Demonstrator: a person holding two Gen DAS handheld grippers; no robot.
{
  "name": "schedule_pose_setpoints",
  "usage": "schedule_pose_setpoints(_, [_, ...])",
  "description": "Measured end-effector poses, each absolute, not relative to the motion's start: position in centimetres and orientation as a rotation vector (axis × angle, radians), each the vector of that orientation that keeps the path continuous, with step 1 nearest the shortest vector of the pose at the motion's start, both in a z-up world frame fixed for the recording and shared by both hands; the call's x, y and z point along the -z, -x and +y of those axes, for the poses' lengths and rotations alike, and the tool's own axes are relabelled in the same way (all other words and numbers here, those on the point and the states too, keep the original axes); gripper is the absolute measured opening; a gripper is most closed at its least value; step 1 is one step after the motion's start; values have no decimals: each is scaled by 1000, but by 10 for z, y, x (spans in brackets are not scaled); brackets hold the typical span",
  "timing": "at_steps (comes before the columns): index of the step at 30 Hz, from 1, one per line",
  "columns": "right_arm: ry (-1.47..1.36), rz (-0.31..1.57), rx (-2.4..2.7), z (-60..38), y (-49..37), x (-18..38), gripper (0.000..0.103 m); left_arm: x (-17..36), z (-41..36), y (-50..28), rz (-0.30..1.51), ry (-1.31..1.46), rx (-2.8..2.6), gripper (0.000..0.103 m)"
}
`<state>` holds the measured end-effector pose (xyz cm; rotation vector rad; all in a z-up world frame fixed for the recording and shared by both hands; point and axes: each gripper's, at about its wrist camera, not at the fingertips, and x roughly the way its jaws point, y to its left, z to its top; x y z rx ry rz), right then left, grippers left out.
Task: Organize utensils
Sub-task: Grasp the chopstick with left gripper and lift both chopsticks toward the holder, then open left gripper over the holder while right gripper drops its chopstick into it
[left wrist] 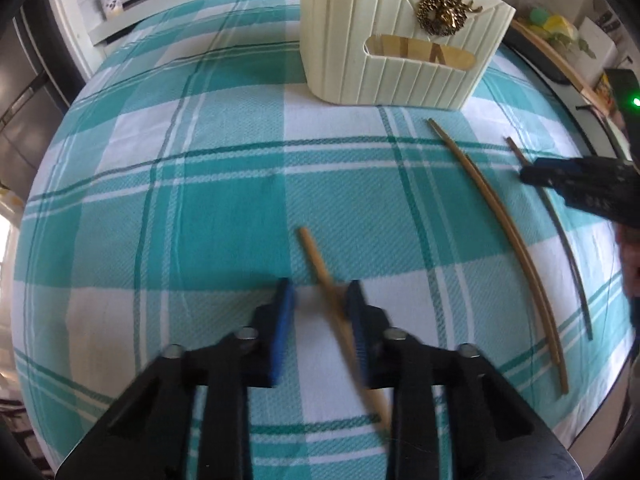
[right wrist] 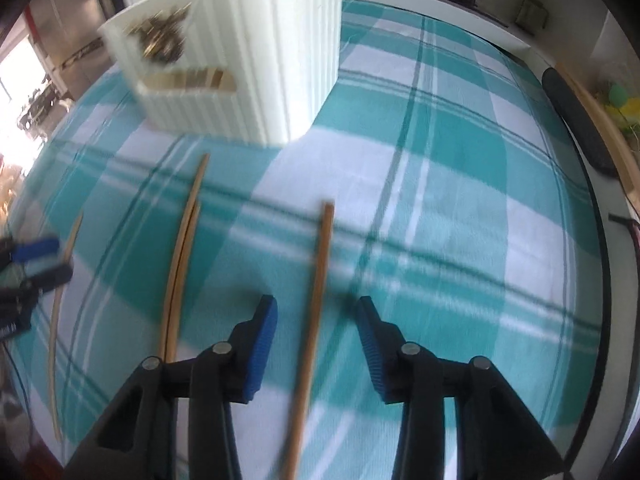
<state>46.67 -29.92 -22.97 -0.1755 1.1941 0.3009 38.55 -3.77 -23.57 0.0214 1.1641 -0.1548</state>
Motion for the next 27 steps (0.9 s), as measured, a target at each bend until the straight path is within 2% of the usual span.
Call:
schedule_pose_setpoints(2, [162,1178,-284,-296,-482,230,7,237,-35,-393,1163,10,170,8])
schedule_pose_setpoints(4, [131,1167,-273,-296,-491,230,6,236,-32,-398,1139,34,191,4])
schedule_pose_setpoints(8, [62,1108,-276,-304,-487,218,6,218,-20,-393,1059,85,223,4])
schedule_pose_setpoints(13, [-49,924,-334,-326,-446,153,6,163,-3,-363,883,149,287,4])
schedule_pose_setpoints(20, [-65,719,-411,-335,-377,67,6,100,8,-321,718,155,373,4])
schedule_pose_setpoints(27, [-59,583,-426,-324,-342,26,6,61,15,-310,604,190,410,4])
